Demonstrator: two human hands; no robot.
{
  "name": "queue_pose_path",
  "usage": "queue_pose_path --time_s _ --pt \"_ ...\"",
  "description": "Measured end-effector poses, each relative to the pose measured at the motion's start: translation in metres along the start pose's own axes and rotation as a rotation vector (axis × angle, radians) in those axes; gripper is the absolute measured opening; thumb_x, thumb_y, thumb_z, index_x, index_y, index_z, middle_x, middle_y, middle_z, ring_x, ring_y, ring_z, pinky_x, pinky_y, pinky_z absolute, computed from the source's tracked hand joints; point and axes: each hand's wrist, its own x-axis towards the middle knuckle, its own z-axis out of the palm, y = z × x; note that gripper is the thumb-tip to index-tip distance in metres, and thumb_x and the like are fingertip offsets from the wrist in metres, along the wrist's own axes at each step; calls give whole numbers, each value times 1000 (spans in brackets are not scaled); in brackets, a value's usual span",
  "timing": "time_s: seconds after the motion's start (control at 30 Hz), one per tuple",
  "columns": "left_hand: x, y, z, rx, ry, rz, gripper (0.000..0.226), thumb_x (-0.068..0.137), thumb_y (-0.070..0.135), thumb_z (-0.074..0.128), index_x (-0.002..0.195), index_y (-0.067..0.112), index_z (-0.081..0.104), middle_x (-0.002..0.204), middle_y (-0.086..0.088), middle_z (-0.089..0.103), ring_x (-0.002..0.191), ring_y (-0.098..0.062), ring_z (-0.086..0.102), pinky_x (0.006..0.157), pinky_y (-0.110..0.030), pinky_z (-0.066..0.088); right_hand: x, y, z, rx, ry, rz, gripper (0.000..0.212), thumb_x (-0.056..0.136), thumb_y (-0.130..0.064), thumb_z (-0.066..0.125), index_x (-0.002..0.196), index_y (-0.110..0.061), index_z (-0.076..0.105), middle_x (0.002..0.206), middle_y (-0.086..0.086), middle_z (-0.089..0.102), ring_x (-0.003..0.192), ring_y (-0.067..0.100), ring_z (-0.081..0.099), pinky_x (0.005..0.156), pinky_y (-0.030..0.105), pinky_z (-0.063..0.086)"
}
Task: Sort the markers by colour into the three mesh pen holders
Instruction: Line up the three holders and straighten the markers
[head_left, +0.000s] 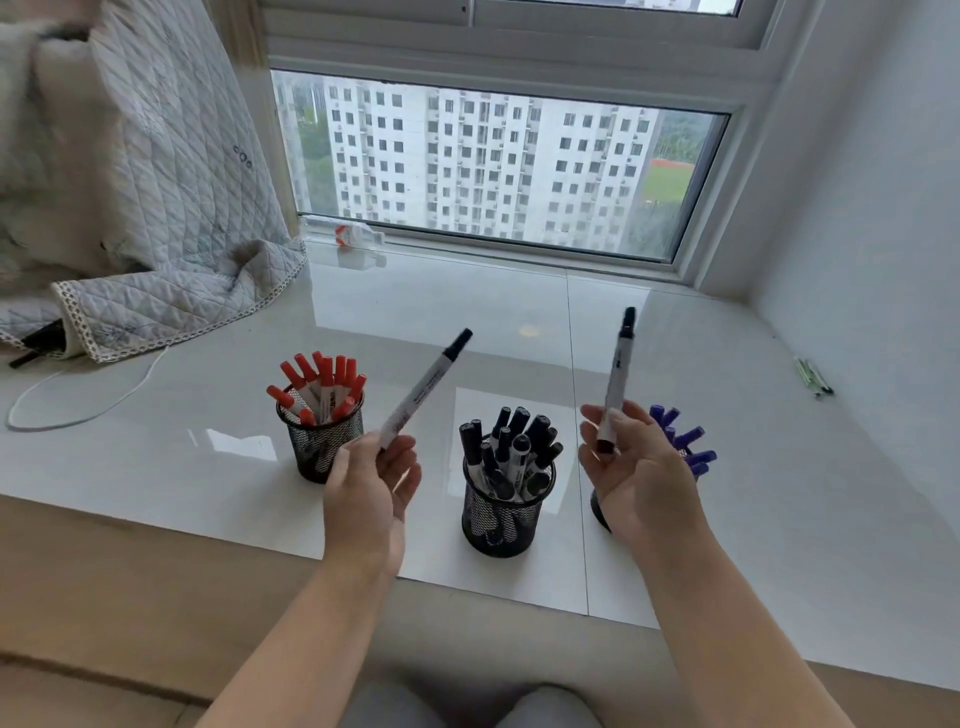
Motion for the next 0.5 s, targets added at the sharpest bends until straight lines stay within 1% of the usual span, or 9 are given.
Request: queue_pose_path --time_s 0.07,0.1,0.17,0.23,0.27,0.33,0.4,0.43,0.5 --pt "-4 -4 -1 -47 -83 -55 7 93 17 49 93 15 57 70 4 71 66 -6 67 63 -22 50 1 3 -2 -27 -45 9 20 89 -3 49 98 -21 52 72 -2 71 62 7 59 50 17 44" --pt "-5 -6 -2 -55 -123 -72 8 93 15 49 95 17 57 75 3 72 70 -7 68 63 -21 52 2 4 -3 -91 -52 -12 24 88 -2 51 99 -23 52 74 -4 72 66 8 58 53 18 42" --pt "-7 -9 -3 -52 -189 -108 14 93 14 48 98 20 59 81 2 74 77 -8 70 61 -20 54 2 7 -4 -292 -32 -100 29 86 1 55 98 -25 50 79 -4 72 74 10 58 60 22 37" --pt "-9 -13 -3 -5 -236 -139 19 93 14 47 102 22 62 85 3 73 81 -7 69 63 -22 52 1 10 -6 -515 6 -202 27 85 1 59 92 -23 48 80 -4 72 74 10 60 60 24 36" --pt "-10 -15 -4 35 -251 -140 19 94 15 47 103 22 62 85 3 73 83 -6 69 66 -23 51 1 12 -7 -610 12 -237 23 86 -3 59 88 -22 48 78 -5 72 73 9 61 59 24 38" --pt "-11 -19 -4 156 -262 -90 17 95 16 47 102 21 61 85 5 73 84 -6 69 70 -26 47 1 15 -8 -753 -12 -270 14 90 -11 55 83 -22 50 77 -6 72 71 9 61 58 22 41" --pt "-12 -22 -4 300 -261 -1 12 96 17 45 97 21 56 84 6 74 84 -6 69 72 -27 46 2 18 -10 -861 -39 -305 13 92 -14 53 81 -21 53 80 -3 70 71 8 62 59 21 43" --pt "-12 -23 -4 353 -259 36 10 96 18 44 95 21 54 83 7 74 84 -5 69 72 -27 46 3 20 -10 -918 -42 -335 12 91 -14 54 80 -19 55 80 -3 68 69 4 62 61 19 44" --pt "-11 -22 -2 422 -244 82 10 96 19 44 91 21 52 81 8 74 81 -4 69 71 -27 46 4 24 -9 -1040 -32 -394 11 89 -12 57 78 -14 57 77 -8 63 62 -4 58 58 9 40"
